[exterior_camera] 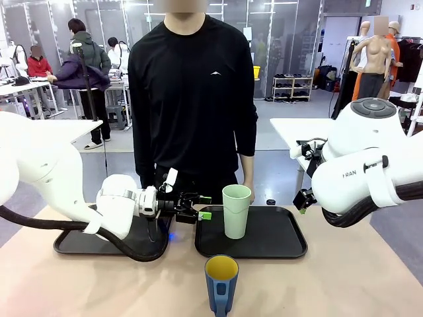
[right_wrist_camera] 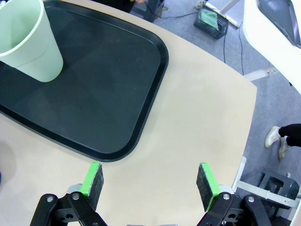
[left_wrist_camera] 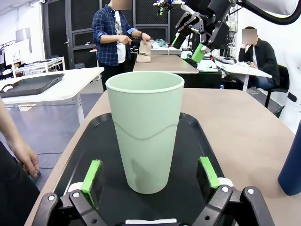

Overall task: Sort and store the cups by type.
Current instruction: Pick up the Handle plastic cup and place it into the empty Flat Tray.

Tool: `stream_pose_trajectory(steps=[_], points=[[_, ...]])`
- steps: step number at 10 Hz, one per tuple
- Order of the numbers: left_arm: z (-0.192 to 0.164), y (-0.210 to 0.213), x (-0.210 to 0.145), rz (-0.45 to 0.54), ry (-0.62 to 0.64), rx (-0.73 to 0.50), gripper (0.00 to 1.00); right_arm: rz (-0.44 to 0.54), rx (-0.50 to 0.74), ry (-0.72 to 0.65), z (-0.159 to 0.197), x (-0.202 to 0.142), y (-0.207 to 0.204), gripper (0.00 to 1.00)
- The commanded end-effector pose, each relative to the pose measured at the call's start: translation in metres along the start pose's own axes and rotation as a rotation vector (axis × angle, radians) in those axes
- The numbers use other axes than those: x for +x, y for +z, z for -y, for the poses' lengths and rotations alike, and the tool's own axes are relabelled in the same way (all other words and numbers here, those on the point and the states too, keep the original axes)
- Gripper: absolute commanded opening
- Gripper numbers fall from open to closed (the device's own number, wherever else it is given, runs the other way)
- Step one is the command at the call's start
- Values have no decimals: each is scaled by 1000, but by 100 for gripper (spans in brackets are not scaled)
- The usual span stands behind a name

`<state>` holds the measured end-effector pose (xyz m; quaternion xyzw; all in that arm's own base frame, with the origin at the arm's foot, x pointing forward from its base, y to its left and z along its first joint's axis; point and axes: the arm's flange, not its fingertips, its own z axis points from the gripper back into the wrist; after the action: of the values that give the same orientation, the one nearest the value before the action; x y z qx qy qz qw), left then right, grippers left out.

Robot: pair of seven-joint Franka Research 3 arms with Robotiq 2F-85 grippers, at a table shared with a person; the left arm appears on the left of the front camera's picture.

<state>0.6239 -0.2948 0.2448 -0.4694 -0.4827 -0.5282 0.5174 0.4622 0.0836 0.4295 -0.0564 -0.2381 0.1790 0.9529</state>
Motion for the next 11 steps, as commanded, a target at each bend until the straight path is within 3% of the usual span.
stream_pose_trajectory(steps=[1, 6, 10, 11], points=[[6, 9, 6, -20, -15, -30, 100, -2, -13, 5, 1, 0, 0, 100], [67, 88, 39, -47, -34, -14, 100, -2, -13, 5, 1, 0, 0, 100], [118, 175, 64, -270, -121, 135, 100, -2, -13, 5, 1, 0, 0, 100], [126, 196, 70, -281, -137, 184, 100, -2, -13, 5, 1, 0, 0, 100]])
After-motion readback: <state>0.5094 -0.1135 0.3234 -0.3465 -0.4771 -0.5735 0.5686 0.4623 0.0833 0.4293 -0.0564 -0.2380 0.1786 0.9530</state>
